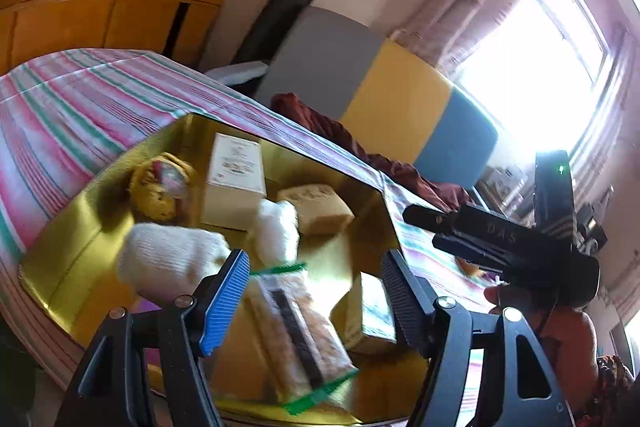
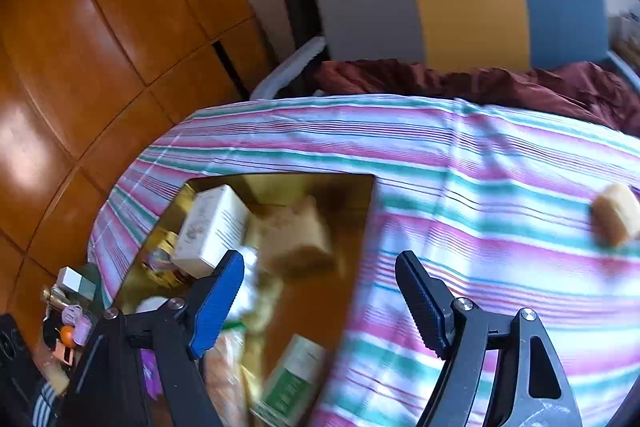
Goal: Organize objects
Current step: 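Move both tools from the gold tray back toward the remaining items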
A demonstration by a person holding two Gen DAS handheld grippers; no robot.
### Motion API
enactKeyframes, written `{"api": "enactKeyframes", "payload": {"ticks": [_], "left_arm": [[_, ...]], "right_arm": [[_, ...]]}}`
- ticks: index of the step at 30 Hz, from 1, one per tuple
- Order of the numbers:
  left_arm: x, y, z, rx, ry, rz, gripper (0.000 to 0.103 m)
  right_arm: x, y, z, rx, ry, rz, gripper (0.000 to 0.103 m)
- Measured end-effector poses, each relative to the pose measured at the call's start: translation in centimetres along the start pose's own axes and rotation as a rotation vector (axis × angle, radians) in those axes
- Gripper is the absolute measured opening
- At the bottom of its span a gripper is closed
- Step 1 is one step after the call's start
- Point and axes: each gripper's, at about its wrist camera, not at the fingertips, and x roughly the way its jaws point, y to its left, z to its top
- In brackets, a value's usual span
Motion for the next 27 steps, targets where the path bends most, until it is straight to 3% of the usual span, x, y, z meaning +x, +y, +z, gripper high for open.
{"api": "enactKeyframes", "payload": {"ticks": [9, 17, 27], "left_arm": [[1.0, -3.7, -1.7, 0.105, 0.109, -0.093, 0.070], [1.6, -8.1, -3.9, 0.231, 0.202, -0.171, 0.071], [2.4, -15.2, -7.6, 0.458, 0.296, -0.289, 0.071]], "right_arm": [[-2.7, -6.0, -4.1, 0.025, 0.040, -0.084, 0.079], [-5.8, -11.8, -7.0, 0.032, 0.058, -0.236, 0.079], [-9.6, -19.1, -8.6, 0.073, 0.058, -0.380, 0.079]]}}
